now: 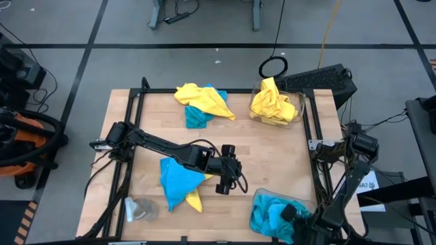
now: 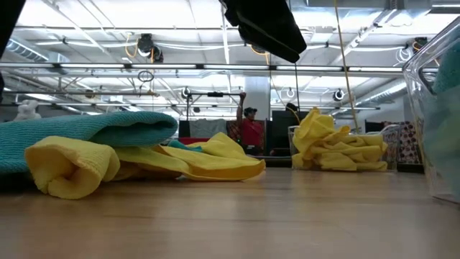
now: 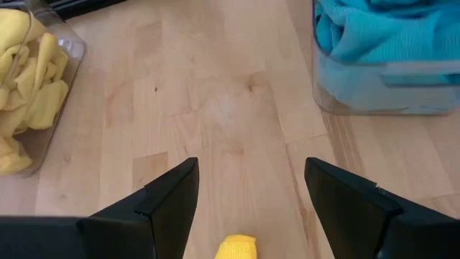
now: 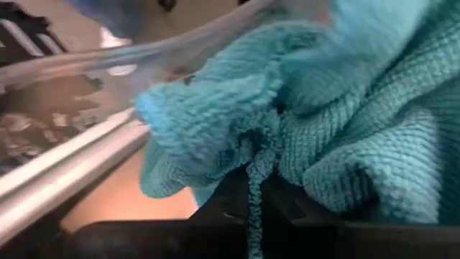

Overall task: Sort microfiber towel by color & place in baskets
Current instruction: Put the blue microfiber cloth into the bottom transparent bin, then put the yellow microfiber cloth into the top transparent bin

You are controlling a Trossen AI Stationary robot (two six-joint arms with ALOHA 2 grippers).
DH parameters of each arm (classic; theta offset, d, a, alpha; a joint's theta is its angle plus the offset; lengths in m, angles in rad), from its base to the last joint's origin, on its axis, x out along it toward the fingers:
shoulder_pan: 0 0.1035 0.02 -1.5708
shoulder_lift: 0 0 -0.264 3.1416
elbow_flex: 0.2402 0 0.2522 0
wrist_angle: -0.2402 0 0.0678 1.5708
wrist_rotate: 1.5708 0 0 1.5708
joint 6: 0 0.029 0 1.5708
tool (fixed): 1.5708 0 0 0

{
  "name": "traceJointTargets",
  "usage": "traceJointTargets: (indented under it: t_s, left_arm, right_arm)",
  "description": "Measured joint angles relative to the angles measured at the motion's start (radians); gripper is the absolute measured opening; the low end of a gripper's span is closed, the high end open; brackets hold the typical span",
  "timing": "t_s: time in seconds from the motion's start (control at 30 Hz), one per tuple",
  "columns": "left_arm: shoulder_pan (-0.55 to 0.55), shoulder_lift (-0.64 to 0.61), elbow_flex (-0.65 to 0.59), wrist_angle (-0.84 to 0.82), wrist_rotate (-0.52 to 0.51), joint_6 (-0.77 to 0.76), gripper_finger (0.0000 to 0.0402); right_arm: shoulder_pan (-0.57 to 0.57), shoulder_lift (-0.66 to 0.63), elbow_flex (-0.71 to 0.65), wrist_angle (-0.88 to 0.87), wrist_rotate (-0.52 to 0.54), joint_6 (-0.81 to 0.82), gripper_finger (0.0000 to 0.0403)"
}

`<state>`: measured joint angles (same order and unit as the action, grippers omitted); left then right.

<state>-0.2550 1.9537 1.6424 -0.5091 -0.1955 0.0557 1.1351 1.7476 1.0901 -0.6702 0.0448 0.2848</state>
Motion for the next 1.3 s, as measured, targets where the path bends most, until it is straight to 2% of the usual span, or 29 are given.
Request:
traceJointTargets:
  t_s: [0.17, 0.33, 0.63, 0.9, 1.13, 1.3]
  left_arm:
    - [0.000, 0.000, 0.000, 0.000, 0.000, -0.025, 0.0261]
    - [0.000, 0.000, 0.000, 0.003, 0.000, -0.025, 0.0261]
    - [0.000, 0.000, 0.000, -0.001, 0.000, -0.025, 0.0261]
    - [0.000, 0.000, 0.000, -0.007, 0.000, -0.015, 0.0261]
    - [0.000, 0.000, 0.000, -0.006, 0.000, 0.003, 0.0261]
    - [0.000, 0.000, 0.000, -0.010, -0.004, 0.003, 0.0261]
  right_arm:
    - [0.000, 0.002, -0.001, 0.014, -0.016, 0.021, 0.0008]
    - [0.000, -0.021, -0.005, 0.008, 0.033, 0.056, 0.0033]
    - [-0.001, -0.074, -0.007, 0.003, 0.068, 0.084, 0.0109]
    - [-0.001, -0.150, -0.006, -0.003, 0.027, 0.181, 0.0166]
    - [-0.001, -0.267, -0.005, 0.001, 0.042, 0.242, 0.0178]
    - [-0.001, -0.346, -0.005, 0.000, 0.116, 0.251, 0.0178]
